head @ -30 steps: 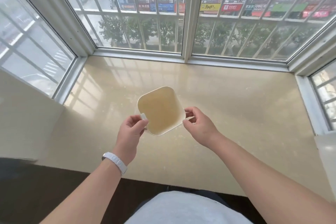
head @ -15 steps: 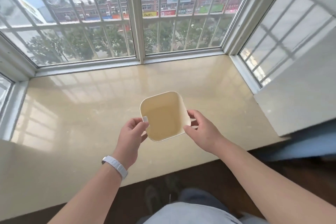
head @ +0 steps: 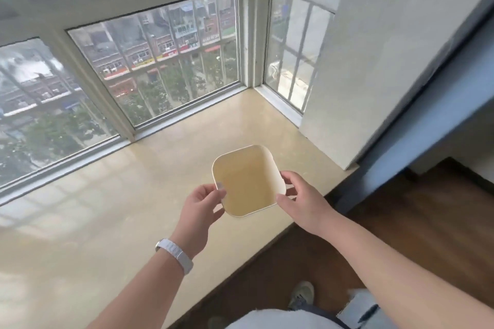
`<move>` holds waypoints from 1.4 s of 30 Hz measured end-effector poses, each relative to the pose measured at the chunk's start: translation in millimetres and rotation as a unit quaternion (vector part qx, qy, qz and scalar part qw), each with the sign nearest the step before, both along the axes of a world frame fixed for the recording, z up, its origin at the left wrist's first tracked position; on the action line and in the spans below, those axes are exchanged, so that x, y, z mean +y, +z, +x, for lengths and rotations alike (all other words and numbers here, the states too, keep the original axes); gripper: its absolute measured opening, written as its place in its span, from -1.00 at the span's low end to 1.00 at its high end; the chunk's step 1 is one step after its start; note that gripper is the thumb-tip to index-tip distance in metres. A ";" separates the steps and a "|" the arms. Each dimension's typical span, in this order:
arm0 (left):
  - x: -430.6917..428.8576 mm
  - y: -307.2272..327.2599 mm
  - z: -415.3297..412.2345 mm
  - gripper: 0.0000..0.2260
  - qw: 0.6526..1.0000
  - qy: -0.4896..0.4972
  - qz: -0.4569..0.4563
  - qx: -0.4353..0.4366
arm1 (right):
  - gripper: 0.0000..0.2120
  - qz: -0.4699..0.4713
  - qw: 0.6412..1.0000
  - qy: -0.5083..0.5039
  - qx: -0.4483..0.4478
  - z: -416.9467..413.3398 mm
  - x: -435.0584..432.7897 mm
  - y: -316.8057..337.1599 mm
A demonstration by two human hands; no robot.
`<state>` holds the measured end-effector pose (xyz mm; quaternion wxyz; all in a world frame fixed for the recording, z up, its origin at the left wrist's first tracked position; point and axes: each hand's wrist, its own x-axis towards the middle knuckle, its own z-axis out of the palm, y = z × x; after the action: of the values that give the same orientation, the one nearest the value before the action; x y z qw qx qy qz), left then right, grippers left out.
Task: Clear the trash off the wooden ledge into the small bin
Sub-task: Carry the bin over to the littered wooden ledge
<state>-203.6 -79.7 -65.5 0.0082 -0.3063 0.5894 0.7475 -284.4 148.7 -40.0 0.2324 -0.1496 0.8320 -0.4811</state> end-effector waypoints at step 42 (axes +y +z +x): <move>520.1 -2.4 -376.3 -0.91 0.784 -0.620 0.029 0.010 | -0.50 0.028 0.757 -0.652 -0.011 -88.0 408.9 16.1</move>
<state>-579.9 440.4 -67.9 0.4728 0.1333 0.6304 0.6011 -372.5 557.6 -23.9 -0.1249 0.4410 0.7385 -0.4945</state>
